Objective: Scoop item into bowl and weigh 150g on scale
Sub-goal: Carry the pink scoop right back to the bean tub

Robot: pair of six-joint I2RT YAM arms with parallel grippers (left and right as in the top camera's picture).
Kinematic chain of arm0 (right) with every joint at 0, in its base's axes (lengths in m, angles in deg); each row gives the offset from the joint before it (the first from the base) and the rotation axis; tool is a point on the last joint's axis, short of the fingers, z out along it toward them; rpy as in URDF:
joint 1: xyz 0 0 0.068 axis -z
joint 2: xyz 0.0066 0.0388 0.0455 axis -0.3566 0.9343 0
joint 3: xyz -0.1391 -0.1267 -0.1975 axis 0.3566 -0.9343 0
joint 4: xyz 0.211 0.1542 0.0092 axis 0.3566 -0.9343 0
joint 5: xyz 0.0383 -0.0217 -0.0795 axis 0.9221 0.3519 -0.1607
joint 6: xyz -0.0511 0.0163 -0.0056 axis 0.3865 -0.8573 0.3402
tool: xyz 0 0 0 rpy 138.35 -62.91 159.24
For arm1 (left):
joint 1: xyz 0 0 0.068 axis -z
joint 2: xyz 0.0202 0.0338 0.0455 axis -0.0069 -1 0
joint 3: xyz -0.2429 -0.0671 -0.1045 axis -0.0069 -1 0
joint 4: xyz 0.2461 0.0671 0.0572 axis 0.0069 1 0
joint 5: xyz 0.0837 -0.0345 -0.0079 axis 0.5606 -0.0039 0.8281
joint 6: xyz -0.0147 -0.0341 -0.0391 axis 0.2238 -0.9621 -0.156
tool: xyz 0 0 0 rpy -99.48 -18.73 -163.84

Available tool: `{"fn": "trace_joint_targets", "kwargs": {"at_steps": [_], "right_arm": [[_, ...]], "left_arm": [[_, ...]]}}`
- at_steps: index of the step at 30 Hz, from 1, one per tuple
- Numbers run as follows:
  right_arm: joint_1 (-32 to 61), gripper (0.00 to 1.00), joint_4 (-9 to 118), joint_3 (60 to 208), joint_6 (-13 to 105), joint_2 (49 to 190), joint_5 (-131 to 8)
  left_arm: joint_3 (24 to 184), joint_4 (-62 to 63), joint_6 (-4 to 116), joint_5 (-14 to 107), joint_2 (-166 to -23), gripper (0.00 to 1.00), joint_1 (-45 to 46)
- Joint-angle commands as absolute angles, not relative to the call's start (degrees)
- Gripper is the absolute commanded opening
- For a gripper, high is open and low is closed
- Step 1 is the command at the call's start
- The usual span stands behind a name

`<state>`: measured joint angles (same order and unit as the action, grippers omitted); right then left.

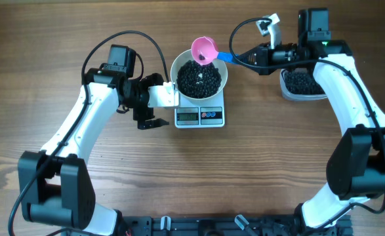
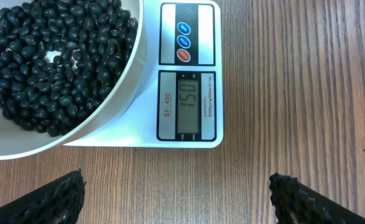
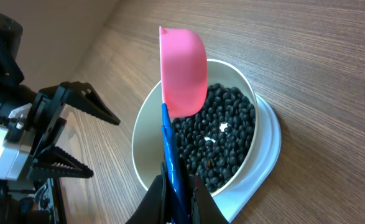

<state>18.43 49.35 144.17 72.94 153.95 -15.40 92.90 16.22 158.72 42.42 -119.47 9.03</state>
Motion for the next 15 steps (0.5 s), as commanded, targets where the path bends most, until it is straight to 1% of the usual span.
{"fn": "trace_joint_targets", "kwargs": {"at_steps": [1,5,8,13,15], "right_arm": [[18.8,0.04,52.06,145.46,66.38,151.13,-12.58],[22.21,0.04,52.56,146.69,61.68,148.25,-9.74],[26.91,0.04,51.75,146.69,58.42,145.65,-9.74],[39.11,0.04,44.04,146.66,57.07,144.01,-9.76],[44.7,0.04,39.43,146.66,60.5,144.05,-9.85]], "left_arm": [[92.53,16.24,158.17,41.13,-120.12,1.0,9.14],[92.53,16.24,158.17,41.13,-120.12,1.0,9.12],[92.53,16.24,158.17,41.13,-120.12,1.0,9.14],[92.53,16.24,158.17,41.13,-120.12,1.0,9.14],[92.53,16.24,158.17,41.13,-120.12,1.0,9.14]]}}
